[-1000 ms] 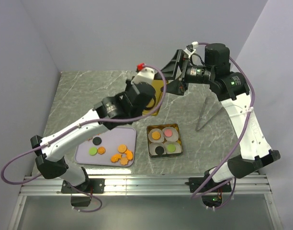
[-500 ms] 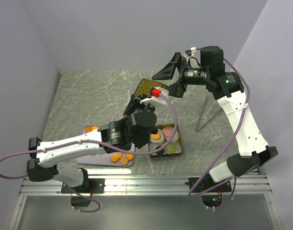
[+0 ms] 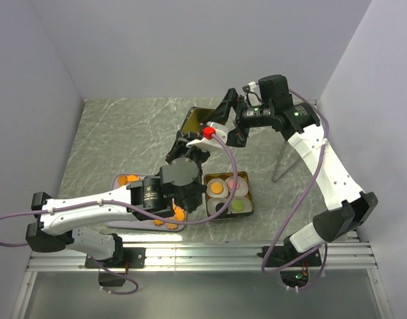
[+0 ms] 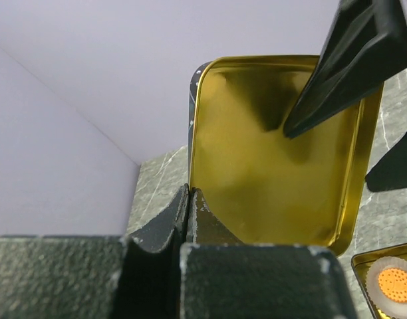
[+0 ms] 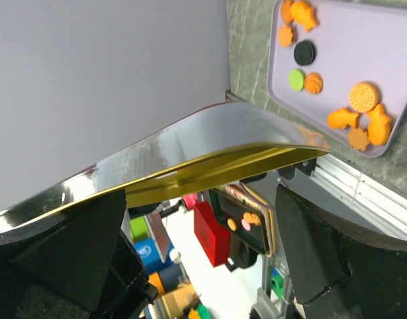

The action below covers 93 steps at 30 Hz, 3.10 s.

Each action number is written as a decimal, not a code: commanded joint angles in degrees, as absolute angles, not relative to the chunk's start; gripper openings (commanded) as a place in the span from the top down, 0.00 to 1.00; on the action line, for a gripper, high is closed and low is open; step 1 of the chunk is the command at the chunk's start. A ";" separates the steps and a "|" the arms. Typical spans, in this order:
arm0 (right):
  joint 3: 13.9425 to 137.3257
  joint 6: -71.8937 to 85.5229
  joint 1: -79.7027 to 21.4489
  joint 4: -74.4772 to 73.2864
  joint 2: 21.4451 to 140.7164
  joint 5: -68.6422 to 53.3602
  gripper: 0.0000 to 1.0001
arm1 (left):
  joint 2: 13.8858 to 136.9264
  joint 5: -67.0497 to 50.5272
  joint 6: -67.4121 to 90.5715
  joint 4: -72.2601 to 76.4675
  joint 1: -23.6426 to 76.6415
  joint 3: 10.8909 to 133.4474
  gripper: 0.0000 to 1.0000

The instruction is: Pack the cookies

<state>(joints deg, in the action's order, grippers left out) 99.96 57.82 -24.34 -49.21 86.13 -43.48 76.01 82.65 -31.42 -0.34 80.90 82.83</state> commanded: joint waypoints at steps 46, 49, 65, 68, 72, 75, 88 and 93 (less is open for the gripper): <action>106.88 62.67 -25.84 -53.96 84.99 -39.73 0.04 | 80.33 82.71 -52.90 18.36 85.25 84.81 1.00; 105.56 61.35 -27.51 -54.84 85.17 -39.81 0.11 | 81.12 82.27 -56.77 22.40 85.25 84.90 1.00; 101.17 61.34 -28.65 -51.33 85.17 -43.33 0.85 | 83.76 82.09 -68.64 34.10 85.69 84.90 1.00; 99.94 61.87 -28.48 -49.49 84.99 -43.94 1.00 | 84.20 82.61 -69.08 33.84 85.96 84.55 1.00; 99.32 61.61 -28.21 -48.34 85.17 -43.77 1.00 | 84.29 83.67 -65.58 29.99 86.05 84.64 1.00; 99.14 61.08 -27.25 -47.99 85.34 -43.51 1.00 | 84.29 84.37 -57.59 20.01 86.22 86.39 0.94; 98.97 57.39 -17.94 -47.99 86.04 -43.07 1.00 | 86.48 78.77 -23.58 -21.06 87.10 95.70 0.46; 99.05 55.90 -14.07 -48.08 86.13 -42.19 1.00 | 89.38 69.27 -7.13 -43.84 87.01 105.36 0.31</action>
